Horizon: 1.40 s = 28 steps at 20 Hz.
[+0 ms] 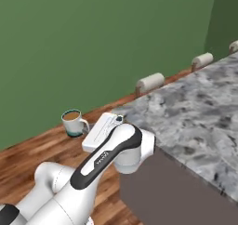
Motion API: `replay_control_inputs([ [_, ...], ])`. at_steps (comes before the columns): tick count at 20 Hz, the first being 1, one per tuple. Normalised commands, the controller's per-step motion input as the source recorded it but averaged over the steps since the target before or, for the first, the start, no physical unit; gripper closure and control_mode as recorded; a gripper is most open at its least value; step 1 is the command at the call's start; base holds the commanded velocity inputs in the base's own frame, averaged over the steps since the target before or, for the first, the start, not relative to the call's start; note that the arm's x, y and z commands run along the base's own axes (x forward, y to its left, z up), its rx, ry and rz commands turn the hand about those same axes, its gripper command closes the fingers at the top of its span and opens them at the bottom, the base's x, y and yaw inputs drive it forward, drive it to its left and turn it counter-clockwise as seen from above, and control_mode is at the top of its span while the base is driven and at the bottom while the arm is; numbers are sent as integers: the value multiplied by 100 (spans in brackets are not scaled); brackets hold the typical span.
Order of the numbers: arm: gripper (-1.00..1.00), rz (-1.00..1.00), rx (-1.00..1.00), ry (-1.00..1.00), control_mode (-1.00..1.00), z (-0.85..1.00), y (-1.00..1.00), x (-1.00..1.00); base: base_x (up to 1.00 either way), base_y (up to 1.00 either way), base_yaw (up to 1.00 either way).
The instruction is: Pick up the brewed coffee from the coffee machine and place it next to the breakfast plate on the dining counter.
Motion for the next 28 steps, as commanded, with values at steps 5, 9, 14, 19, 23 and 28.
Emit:
replay_control_inputs([
  [5,100,0,0,0,100,0,0,0,85,100,-44],
  [9,100,0,0,0,100,0,0,0,86,100,-44],
  [14,100,0,0,0,100,0,0,0,98,100,-48],
  [19,100,0,0,0,100,0,0,0,100,100,-53],
  [23,100,0,0,0,100,0,0,0,100,100,-55],
  [28,100,0,0,0,100,0,0,0,100,100,-56],
])
